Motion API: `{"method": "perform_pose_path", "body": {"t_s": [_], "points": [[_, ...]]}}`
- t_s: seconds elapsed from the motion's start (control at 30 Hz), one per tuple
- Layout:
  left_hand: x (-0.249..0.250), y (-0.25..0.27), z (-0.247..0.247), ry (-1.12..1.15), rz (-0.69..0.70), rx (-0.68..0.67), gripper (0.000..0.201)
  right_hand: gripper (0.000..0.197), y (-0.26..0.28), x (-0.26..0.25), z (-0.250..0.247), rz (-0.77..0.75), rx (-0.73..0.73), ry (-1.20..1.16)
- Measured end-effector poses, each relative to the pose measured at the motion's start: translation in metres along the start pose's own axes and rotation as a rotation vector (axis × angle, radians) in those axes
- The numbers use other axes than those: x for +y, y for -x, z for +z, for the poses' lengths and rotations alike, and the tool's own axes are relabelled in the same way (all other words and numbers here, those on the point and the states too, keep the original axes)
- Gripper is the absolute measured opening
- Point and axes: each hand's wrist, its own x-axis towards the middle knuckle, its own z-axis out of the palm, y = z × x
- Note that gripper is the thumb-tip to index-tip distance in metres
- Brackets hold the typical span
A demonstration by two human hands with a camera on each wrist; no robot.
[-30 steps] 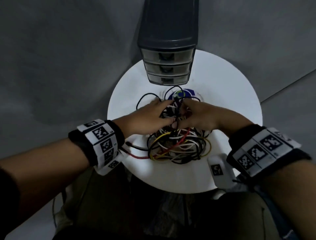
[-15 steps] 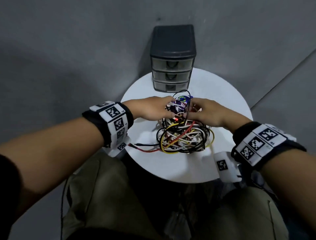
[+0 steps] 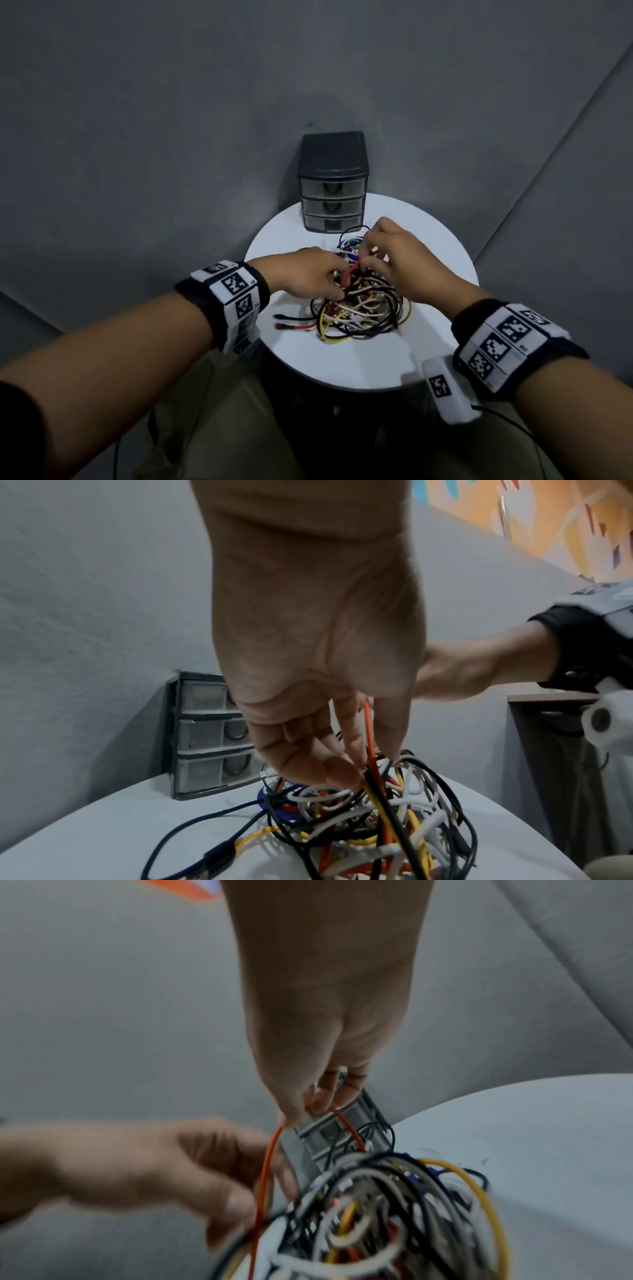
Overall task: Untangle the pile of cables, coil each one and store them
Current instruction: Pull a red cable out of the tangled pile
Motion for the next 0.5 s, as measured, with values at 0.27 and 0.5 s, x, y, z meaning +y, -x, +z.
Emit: {"method": "perform_pose_path", "body": {"t_s": [0.27,0.5], "points": [[0.006,-0.008,-0.024,0.053,0.061,0.013,0.024,0.013,-0.013,0.017,-0.035,0.323,0.486,-0.310],[0.028,-0.011,-0.073,0.291,0.199,0.150,0.016,0.026,-0.023,0.021,-0.065,0.695,0.536,-1.020]]}}
